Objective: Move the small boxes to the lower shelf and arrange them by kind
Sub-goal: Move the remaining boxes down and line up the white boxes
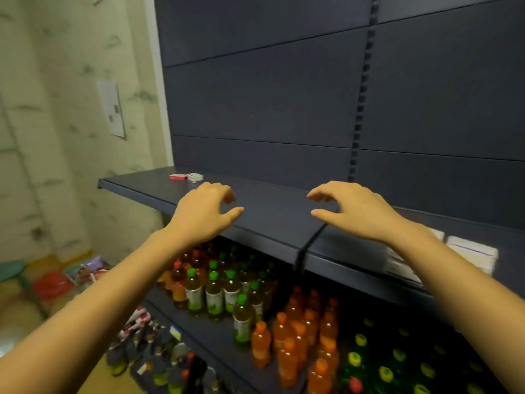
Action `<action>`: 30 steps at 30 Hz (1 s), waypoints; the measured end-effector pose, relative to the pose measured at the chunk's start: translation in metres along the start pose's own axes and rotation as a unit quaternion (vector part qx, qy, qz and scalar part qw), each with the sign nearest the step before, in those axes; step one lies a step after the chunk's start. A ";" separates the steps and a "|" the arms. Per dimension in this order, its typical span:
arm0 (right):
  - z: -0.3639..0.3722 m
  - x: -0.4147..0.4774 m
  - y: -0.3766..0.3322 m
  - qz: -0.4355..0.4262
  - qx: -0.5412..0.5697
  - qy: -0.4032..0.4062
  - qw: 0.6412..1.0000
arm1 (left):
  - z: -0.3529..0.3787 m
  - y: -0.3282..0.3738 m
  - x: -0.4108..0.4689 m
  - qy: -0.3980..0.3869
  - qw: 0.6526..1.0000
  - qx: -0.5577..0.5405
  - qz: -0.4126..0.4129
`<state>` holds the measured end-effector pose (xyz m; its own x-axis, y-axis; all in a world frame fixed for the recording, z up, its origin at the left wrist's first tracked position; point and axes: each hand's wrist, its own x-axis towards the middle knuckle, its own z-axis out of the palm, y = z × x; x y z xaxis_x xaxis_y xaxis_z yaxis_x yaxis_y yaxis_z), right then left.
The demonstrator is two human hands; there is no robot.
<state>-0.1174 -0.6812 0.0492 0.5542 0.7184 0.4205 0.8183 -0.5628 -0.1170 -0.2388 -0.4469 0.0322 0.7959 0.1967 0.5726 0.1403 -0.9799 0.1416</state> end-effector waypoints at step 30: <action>0.238 0.407 -0.128 0.055 -0.018 -0.070 0.996 | 0.088 -0.405 0.164 -0.050 0.995 -0.028 -0.077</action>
<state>0.0396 -0.2194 0.0213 0.6582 0.7000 0.2771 0.7467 -0.6539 -0.1220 -0.1132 -0.0211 -0.0022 0.8225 0.3380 0.4575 0.2349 -0.9343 0.2682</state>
